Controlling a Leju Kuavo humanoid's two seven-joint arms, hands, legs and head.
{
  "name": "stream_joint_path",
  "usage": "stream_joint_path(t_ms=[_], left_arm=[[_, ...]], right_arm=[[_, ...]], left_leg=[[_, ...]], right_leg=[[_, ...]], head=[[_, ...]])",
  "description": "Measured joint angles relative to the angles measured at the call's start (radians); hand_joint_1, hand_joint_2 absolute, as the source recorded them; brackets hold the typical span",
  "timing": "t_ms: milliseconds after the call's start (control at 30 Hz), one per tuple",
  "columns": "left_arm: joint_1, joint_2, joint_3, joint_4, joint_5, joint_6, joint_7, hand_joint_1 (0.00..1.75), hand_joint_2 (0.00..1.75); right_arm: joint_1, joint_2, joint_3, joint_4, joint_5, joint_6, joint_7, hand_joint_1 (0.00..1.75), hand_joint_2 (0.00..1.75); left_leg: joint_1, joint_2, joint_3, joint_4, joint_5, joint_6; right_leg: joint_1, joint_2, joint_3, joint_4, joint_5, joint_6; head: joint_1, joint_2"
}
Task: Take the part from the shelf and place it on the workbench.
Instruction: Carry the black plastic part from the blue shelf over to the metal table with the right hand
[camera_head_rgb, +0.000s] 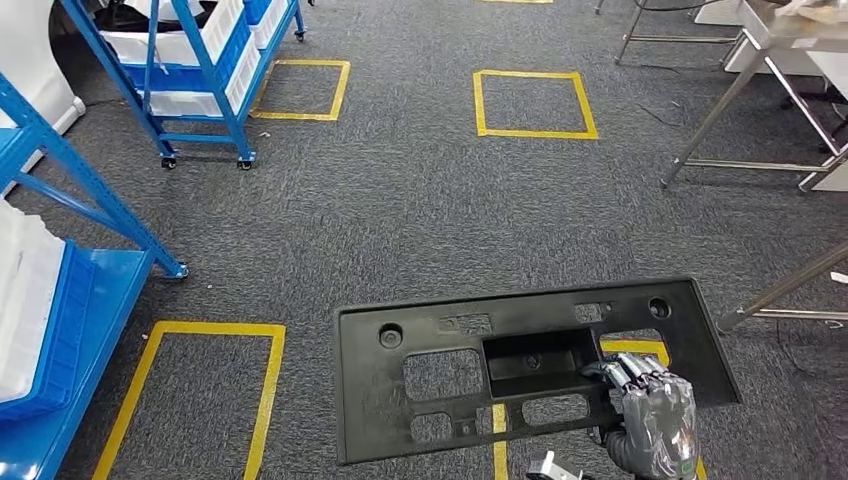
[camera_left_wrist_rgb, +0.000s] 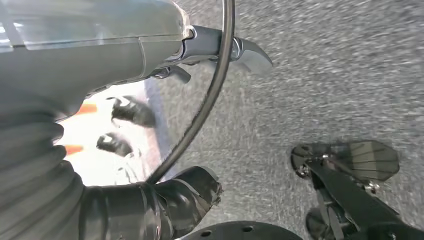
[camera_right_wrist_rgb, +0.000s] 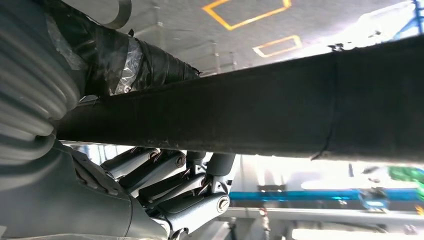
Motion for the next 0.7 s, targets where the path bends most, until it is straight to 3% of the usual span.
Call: stream_joint_path(t_ms=[67,100,167,200,267,300,367,400,433,467,533,600,667,700], left_arm=[[0.005,0.002,0.014,0.000,-0.004,-0.008,0.014,0.00,1.75],[0.007,0.002,0.016,0.000,-0.012,-0.012,0.014,0.00,1.75],[0.006,0.001,0.016,0.000,-0.029,-0.020,-0.002,0.00,1.75],[0.006,0.000,0.015,0.000,-0.038,-0.027,-0.014,0.00,1.75],[0.007,0.000,0.009,0.000,-0.064,-0.047,-0.040,0.00,1.75],[0.006,-0.001,0.002,0.000,-0.079,-0.061,-0.050,0.00,1.75],[0.003,-0.003,-0.017,0.000,-0.113,-0.092,-0.054,0.00,1.75],[-0.001,-0.005,-0.029,0.000,-0.130,-0.104,-0.053,0.00,1.75],[-0.005,-0.006,-0.042,0.000,-0.145,-0.112,-0.054,0.00,1.75],[-0.008,-0.005,-0.054,0.000,-0.157,-0.116,-0.057,0.00,1.75],[-0.013,0.001,-0.071,0.000,-0.168,-0.120,-0.068,0.00,1.75],[-0.020,0.011,-0.080,0.000,-0.157,-0.122,-0.078,0.00,1.75],[-0.027,0.023,-0.073,0.000,-0.100,-0.129,-0.089,0.00,1.75],[-0.029,0.030,-0.061,0.000,-0.060,-0.139,-0.091,0.00,1.75]], right_arm=[[0.029,-0.009,0.000,-0.022,0.013,-0.008,0.030,1.75,1.75],[0.038,-0.015,0.000,-0.032,0.018,-0.009,0.047,1.75,1.75],[0.053,-0.026,0.000,-0.049,0.026,-0.006,0.072,1.75,1.75],[0.059,-0.031,0.000,-0.057,0.029,-0.004,0.078,1.75,1.75],[0.058,-0.036,0.002,-0.070,0.037,0.009,0.083,1.75,1.75],[0.052,-0.036,0.005,-0.073,0.041,0.022,0.083,1.75,1.75],[0.024,-0.035,0.021,-0.071,0.043,0.062,0.080,1.75,1.75],[0.003,-0.032,0.034,-0.065,0.039,0.086,0.074,1.75,1.75],[-0.024,-0.027,0.049,-0.057,0.034,0.110,0.066,1.75,1.75],[-0.054,-0.020,0.065,-0.046,0.027,0.131,0.057,1.75,1.75],[-0.114,-0.003,0.096,-0.020,0.017,0.163,0.045,1.75,1.75],[-0.169,0.016,0.123,0.009,0.010,0.185,0.037,1.75,1.75],[-0.242,0.049,0.155,0.053,-0.008,0.221,0.024,1.75,1.75],[-0.288,0.074,0.175,0.086,-0.022,0.245,0.020,1.75,1.75]], left_leg=[[-0.004,0.018,0.007,0.003,-0.008,-0.012],[-0.007,0.027,0.010,0.003,-0.011,-0.018],[-0.006,0.042,0.017,0.002,-0.015,-0.029],[-0.003,0.033,0.017,0.008,-0.023,-0.034],[0.002,-0.014,-0.006,0.068,-0.067,-0.040],[0.003,-0.041,-0.034,0.129,-0.100,-0.040],[0.003,-0.064,-0.098,0.256,-0.149,-0.039],[0.003,-0.068,-0.116,0.285,-0.148,-0.038],[0.002,-0.072,-0.116,0.277,-0.127,-0.036],[0.002,-0.078,-0.098,0.231,-0.089,-0.033],[0.003,-0.116,-0.047,0.102,-0.024,-0.026],[0.002,-0.146,-0.024,0.034,-0.005,-0.022],[0.002,-0.132,-0.022,0.024,-0.002,-0.017],[0.004,-0.117,-0.019,0.017,0.004,-0.012]], right_leg=[[0.006,-0.034,0.056,-0.098,0.026,-0.007],[0.010,-0.039,0.062,-0.110,0.023,-0.013],[0.013,-0.014,0.060,-0.111,0.026,-0.026],[0.012,-0.004,0.061,-0.115,0.029,-0.033],[0.009,0.018,0.064,-0.124,0.035,-0.048],[0.011,0.029,0.064,-0.125,0.037,-0.053],[0.016,0.055,0.060,-0.122,0.039,-0.061],[0.018,0.070,0.058,-0.120,0.039,-0.062],[0.020,0.087,0.057,-0.117,0.039,-0.063],[0.020,0.103,0.056,-0.114,0.039,-0.063],[0.021,0.132,0.052,-0.104,0.038,-0.060],[0.019,0.153,0.043,-0.099,0.041,-0.050],[0.016,0.176,0.035,-0.102,0.050,-0.036],[0.017,0.173,0.031,-0.101,0.050,-0.031]], head=[[0.000,0.000],[-0.001,0.000],[-0.001,0.000],[-0.001,0.000],[-0.001,0.000],[-0.001,0.000],[-0.001,0.000],[-0.001,0.000],[-0.001,0.000],[-0.001,0.000],[-0.001,0.000],[-0.001,0.000],[-0.001,0.000],[-0.001,0.000]])
